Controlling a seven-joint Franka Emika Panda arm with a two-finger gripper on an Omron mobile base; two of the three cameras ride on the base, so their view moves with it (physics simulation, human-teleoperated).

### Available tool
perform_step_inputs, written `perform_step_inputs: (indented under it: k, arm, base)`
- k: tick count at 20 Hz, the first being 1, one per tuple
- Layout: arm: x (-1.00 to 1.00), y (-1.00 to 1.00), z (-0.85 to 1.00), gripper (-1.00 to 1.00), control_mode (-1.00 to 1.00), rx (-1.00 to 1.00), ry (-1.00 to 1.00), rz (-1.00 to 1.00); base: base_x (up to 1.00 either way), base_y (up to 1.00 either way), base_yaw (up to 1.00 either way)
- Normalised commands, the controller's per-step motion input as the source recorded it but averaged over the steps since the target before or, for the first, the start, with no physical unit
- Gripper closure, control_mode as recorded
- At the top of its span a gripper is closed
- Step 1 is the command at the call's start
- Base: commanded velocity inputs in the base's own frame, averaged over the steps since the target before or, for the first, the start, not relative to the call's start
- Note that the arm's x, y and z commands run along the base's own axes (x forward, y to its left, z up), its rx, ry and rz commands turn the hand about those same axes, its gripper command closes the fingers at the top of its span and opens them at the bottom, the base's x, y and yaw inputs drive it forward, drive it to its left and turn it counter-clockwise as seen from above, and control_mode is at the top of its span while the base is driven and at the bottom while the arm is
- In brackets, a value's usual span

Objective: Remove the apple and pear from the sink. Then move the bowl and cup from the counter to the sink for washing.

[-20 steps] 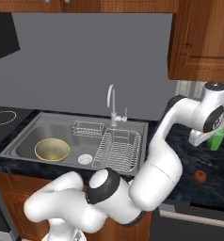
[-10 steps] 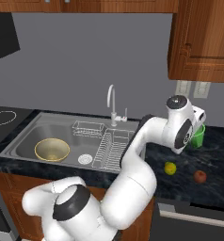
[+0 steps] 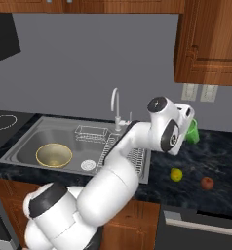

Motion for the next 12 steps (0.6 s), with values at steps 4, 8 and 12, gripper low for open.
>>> perform_step_inputs:
  k: [4, 8, 12]
  arm:
    - [0.0, 0.36, 0.44, 1.0, -1.0, -0.08, 0.13, 0.11]
    - [0.0, 0.39, 0.29, 1.0, -1.0, -0.02, 0.16, 0.13]
    - [-0.01, 0.42, 0.2, 1.0, -1.0, 0.0, 0.22, 0.15]
  base:
    - [0.0, 0.0, 0.0]
    - [0.0, 0.0, 0.0]
    - [0.0, 0.0, 0.0]
